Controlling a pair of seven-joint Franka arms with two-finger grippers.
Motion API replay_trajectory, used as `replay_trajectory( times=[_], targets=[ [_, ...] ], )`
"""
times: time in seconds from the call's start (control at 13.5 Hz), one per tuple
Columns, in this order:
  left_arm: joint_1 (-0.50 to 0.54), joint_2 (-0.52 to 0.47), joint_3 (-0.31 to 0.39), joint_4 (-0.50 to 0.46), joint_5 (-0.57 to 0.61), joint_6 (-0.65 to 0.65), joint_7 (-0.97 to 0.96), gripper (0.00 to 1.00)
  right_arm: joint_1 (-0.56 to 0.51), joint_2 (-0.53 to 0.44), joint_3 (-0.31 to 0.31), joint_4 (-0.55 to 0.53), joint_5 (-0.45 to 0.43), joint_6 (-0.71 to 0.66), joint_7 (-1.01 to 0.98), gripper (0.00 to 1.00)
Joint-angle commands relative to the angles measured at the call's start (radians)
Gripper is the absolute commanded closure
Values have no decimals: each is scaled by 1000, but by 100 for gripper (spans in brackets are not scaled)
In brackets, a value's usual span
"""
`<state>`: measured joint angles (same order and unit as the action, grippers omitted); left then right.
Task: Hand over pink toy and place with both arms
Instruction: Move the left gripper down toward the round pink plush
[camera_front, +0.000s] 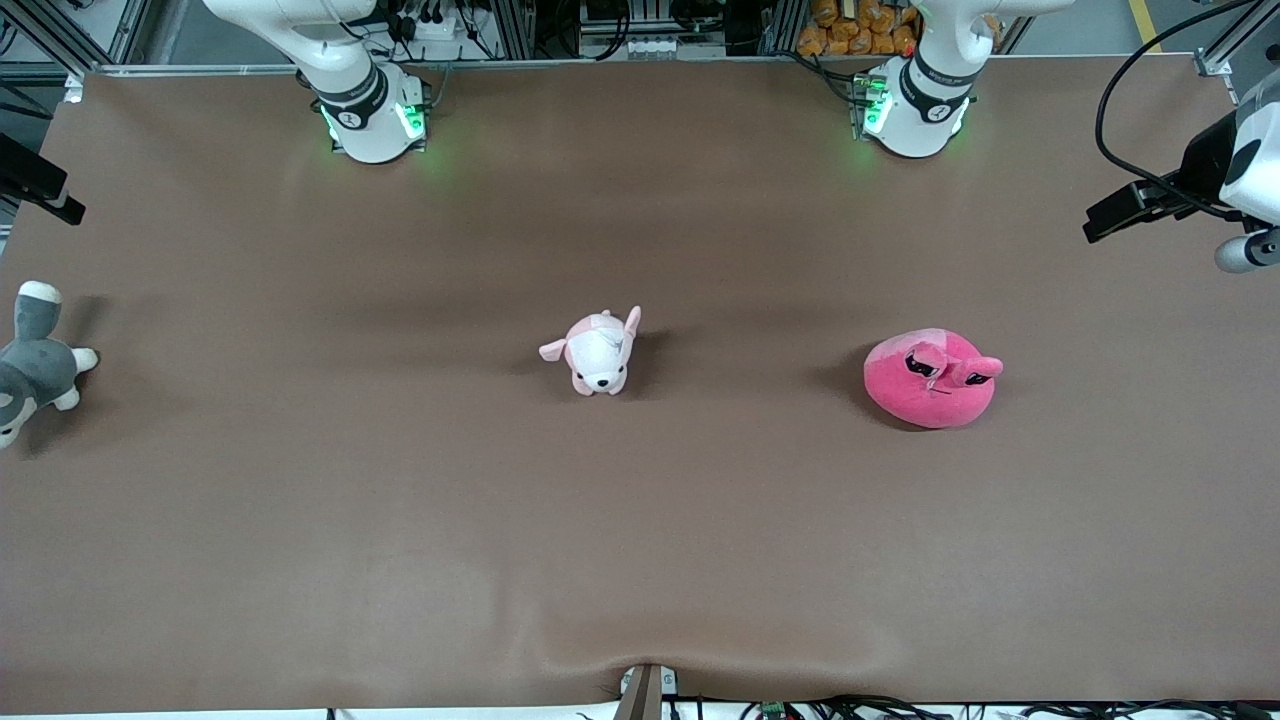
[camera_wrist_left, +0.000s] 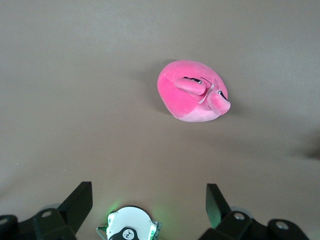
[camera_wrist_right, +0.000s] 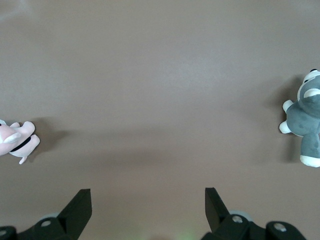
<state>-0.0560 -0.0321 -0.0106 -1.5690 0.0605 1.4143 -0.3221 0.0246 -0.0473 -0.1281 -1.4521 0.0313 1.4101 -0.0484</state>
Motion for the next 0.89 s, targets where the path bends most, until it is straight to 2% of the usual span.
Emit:
replay_trajectory(
  times=[0.0,0.22,0.59,0.81],
  targets=[
    [31,-14,-3,-6,-34,0,-43,0,-21,-2,10,3,6,-7,2,0],
    [87,-14,-2,-6,-111,3,-78,0,-23,0,10,3,6,-7,2,0],
    [85,-2,0,-16,-110,3,-213,0,-23,0,10,4,6,-5,2,0],
    [85,4,-3,-71,-113,26,-352,0,-37,29,8,6,4,-5,2,0]
  ],
)
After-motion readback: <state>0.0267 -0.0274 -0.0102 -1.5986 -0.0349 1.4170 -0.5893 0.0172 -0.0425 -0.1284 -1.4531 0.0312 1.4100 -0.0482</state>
